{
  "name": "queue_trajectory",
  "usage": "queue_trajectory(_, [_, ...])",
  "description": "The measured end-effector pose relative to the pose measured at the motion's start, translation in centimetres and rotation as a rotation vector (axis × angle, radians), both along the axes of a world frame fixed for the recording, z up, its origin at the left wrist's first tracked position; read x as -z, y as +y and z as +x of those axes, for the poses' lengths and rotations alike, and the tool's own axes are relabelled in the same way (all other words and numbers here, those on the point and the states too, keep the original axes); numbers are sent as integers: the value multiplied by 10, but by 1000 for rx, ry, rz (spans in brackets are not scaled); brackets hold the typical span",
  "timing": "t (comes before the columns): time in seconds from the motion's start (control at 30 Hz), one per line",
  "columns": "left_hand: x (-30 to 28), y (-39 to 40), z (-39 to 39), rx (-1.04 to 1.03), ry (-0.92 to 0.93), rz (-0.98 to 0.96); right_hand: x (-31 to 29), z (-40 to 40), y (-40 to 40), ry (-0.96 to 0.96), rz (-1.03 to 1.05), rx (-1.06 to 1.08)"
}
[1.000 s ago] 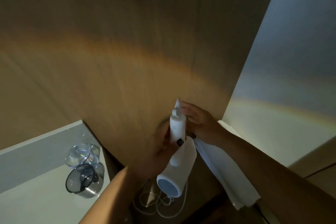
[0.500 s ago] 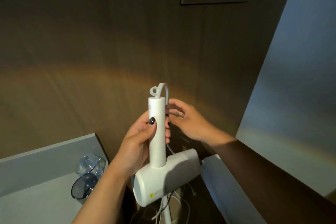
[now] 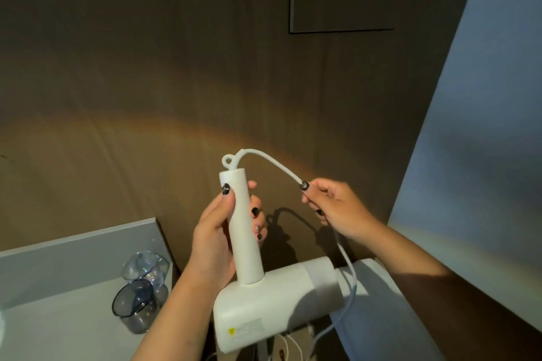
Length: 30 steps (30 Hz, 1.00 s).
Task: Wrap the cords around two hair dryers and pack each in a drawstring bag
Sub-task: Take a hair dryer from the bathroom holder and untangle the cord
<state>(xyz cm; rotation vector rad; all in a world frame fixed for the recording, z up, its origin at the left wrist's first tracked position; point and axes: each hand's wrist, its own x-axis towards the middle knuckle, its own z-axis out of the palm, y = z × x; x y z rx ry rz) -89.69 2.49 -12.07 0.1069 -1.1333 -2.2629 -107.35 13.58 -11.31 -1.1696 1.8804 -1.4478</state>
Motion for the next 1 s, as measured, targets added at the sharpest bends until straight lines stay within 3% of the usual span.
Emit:
queue_trajectory(0.17, [-9,6,-10,-208,31,41,8,-18,36,-44,15,121])
queue_trajectory(0.33, [-15,18,-22,-456,-255,-87,-6,-16,58,-87,-68,129])
queue_trajectory(0.57, [-14,37,-30,-398,-242,-8,-12,17,64,91,-70,17])
queue_trajectory(0.8, [-17,52,-38,-555,-277,-91,12,34,65,114,-48,-82])
queue_trajectory(1.0, [-14,46,-41,-548,-277,147,29,33,62,101,-34,-118])
